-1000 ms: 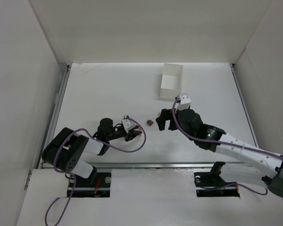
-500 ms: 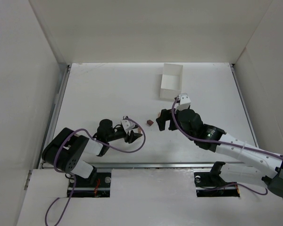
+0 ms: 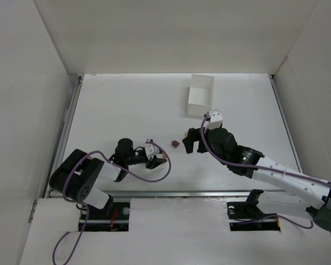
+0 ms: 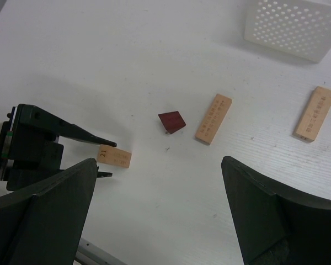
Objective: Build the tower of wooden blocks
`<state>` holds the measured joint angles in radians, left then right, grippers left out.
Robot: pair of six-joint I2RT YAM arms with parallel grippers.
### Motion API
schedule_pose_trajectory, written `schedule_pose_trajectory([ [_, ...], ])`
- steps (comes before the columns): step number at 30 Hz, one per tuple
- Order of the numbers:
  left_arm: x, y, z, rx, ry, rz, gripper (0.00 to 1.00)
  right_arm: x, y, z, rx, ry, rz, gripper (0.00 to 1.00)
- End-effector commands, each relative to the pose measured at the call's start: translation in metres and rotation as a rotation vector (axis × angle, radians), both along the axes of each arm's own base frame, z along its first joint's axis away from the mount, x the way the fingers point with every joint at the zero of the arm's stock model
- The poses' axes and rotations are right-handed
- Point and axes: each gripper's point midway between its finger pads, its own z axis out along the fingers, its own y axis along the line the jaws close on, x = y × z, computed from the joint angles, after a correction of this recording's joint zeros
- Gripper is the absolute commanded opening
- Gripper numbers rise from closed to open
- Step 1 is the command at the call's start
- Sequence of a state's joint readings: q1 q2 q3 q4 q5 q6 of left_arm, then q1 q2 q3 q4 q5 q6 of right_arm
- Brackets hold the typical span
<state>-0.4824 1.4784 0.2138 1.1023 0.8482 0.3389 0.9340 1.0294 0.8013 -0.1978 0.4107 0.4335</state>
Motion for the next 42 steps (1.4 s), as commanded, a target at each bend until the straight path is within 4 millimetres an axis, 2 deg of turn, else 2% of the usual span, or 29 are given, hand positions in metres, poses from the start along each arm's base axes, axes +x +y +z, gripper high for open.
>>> schedule_pose_trajectory([
  [1,0.002,-0.009,0.016,-0.029,-0.081,-0.069,0.4,0.002,0.001,0.015,0.026,-0.031,0.004,1.0],
  [3,0.005,-0.01,0.017,-0.021,-0.096,-0.073,0.4,0.002,0.002,0.017,0.034,-0.036,0.004,1.0],
  [8,0.004,-0.014,0.016,-0.004,-0.119,-0.132,0.29,0.003,0.001,0.017,0.026,-0.04,0.007,1.0],
  [12,-0.001,-0.014,0.008,0.029,-0.151,-0.195,0.19,0.003,0.001,0.017,0.026,-0.04,0.007,1.0],
  [18,-0.019,-0.017,0.004,0.036,-0.205,-0.345,0.18,0.003,0.001,0.017,0.019,-0.044,0.01,1.0],
  [21,-0.02,-0.019,0.004,0.031,-0.18,-0.365,0.18,0.003,0.002,0.014,0.011,-0.039,0.01,1.0],
  [26,-0.024,-0.02,0.001,0.025,-0.127,-0.377,0.27,0.005,0.004,0.015,0.011,-0.048,0.014,1.0],
  [30,-0.026,-0.019,0.0,0.022,-0.105,-0.371,0.48,0.007,0.008,0.019,-0.001,-0.059,0.032,1.0],
  [31,-0.026,-0.019,0.0,0.021,-0.095,-0.369,0.56,0.008,0.009,0.015,-0.009,-0.053,0.032,1.0],
  [40,-0.013,-0.021,0.006,0.019,-0.106,-0.303,0.61,0.011,0.012,0.015,-0.011,-0.046,0.02,1.0],
  [42,-0.005,-0.02,0.009,0.019,-0.126,-0.282,0.68,0.014,0.013,0.016,0.009,-0.036,-0.006,1.0],
])
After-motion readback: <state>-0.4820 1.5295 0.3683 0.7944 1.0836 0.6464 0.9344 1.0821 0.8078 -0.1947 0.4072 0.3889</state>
